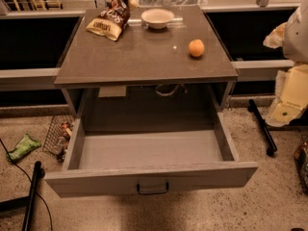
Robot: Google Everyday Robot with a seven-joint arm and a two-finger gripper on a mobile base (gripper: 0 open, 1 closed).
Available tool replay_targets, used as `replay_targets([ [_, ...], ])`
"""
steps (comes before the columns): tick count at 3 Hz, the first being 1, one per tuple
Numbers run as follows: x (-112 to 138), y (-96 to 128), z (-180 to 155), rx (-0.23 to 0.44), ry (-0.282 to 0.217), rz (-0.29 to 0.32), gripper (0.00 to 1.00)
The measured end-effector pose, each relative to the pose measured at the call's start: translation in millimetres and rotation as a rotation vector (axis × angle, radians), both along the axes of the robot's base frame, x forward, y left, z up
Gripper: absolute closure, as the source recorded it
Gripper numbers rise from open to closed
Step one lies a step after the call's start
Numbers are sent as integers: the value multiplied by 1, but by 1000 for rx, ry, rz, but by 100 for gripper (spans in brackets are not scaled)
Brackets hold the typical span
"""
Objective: Place orange into top drawer
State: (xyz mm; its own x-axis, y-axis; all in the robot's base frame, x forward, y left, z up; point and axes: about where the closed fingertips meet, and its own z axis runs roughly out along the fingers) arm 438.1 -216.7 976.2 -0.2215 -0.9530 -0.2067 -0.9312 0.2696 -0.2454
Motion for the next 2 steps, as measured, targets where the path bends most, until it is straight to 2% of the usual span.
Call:
replay_targets([
  [1,0,0,0,0,0,0,0],
  [2,12,-2,2,21,-32,-22,0],
])
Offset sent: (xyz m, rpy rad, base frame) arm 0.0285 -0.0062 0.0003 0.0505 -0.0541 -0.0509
